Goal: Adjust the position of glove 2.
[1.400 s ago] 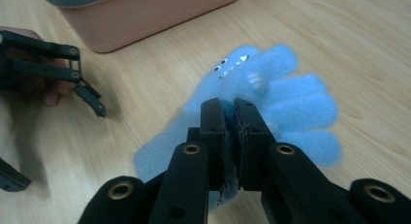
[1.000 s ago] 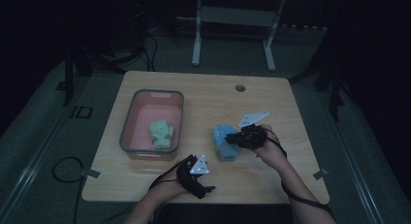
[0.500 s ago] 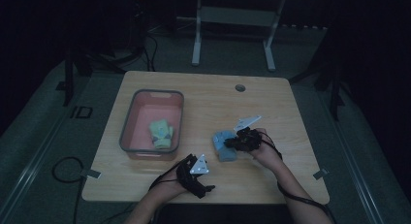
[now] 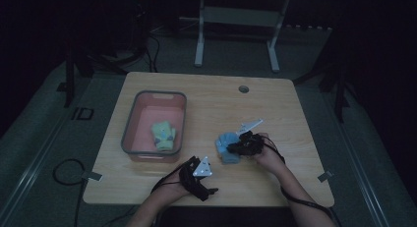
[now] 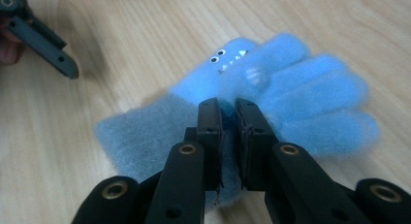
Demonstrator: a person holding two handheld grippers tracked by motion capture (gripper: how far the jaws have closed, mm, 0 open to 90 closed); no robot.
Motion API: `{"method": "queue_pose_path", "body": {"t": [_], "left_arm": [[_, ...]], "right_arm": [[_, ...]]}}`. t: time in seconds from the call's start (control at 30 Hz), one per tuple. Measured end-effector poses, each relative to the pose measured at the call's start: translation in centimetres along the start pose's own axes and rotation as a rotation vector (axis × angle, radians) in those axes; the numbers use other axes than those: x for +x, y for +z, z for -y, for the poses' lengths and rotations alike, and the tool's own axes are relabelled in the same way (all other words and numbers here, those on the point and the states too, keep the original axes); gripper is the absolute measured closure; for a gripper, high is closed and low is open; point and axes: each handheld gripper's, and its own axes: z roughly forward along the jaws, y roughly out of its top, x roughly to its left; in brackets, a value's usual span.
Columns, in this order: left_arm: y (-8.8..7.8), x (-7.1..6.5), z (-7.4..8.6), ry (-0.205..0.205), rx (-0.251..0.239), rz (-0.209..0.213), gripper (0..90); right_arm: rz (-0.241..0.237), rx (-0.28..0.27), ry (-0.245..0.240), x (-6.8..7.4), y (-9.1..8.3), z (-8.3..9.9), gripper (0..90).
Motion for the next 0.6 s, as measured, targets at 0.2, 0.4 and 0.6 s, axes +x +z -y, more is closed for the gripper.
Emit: {"method": "queue_pose_path", "body": {"t": [0.2,0.4,0.6], "left_arm": [[0.0,-0.1,-0.1,0.016,-0.008,-0.002,8.8],[0.2,-0.4,-0.4,-0.007,0.003,0.014,9.4],[0.2,-0.7,-1.0,0.005,0.022,0.002,9.5]], "right_arm": [[0.006,-0.012,-0.011,0.4,-0.7,-0.1,69.6],[0.012,-0.059,-0.02,0.7,-2.1,-0.1,58.0],[0.03,-0.109,0.026,0.2,-3.4,0.6,48.1]]}}
